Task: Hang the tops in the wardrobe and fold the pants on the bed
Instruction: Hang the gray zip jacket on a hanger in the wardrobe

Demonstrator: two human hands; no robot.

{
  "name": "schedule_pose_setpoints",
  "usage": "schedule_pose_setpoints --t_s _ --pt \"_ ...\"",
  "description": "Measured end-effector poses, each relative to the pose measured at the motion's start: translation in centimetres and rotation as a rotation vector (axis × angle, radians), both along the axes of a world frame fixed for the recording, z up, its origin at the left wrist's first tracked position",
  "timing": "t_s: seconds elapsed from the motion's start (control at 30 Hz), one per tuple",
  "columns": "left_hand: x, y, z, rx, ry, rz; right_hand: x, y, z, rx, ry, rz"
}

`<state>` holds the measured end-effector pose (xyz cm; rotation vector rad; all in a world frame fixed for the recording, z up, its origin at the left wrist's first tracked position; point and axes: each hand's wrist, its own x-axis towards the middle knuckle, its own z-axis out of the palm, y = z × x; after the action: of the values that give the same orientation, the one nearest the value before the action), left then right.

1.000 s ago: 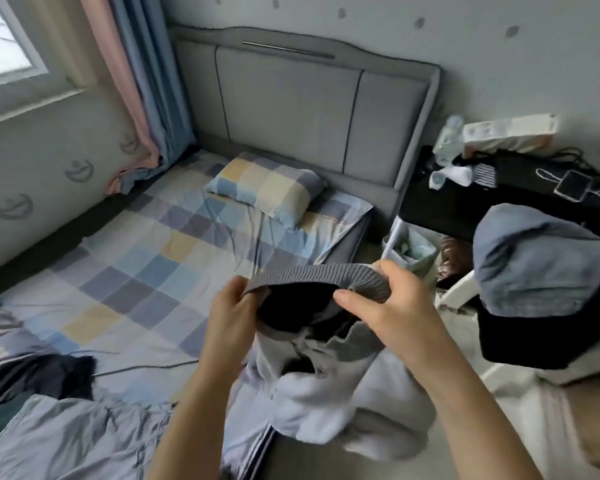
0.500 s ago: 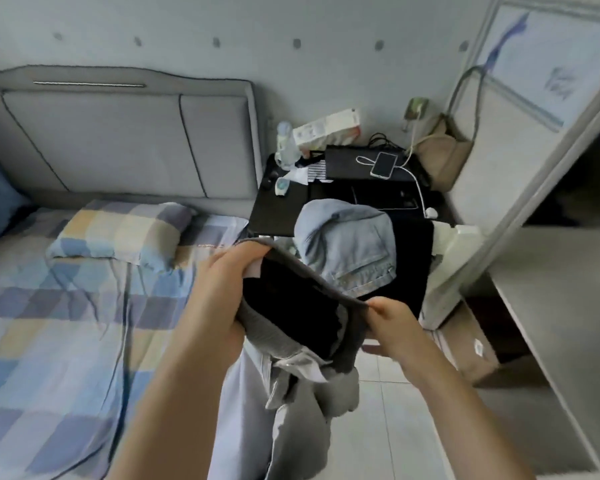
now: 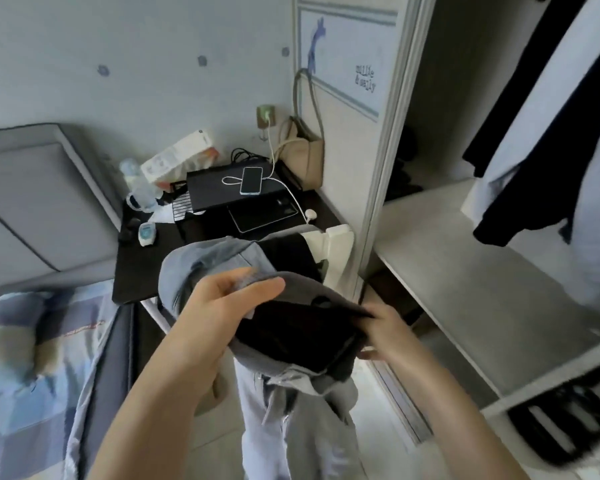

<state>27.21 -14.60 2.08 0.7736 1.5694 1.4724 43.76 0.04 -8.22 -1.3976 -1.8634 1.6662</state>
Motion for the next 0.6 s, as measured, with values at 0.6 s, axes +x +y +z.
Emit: schedule_pose_setpoints --t_s 0.6 --pt "-5.7 25.3 -8.3 -0.348 -0.147 -0.484 -3.0 5.6 14.4 0.051 0.78 -0.732"
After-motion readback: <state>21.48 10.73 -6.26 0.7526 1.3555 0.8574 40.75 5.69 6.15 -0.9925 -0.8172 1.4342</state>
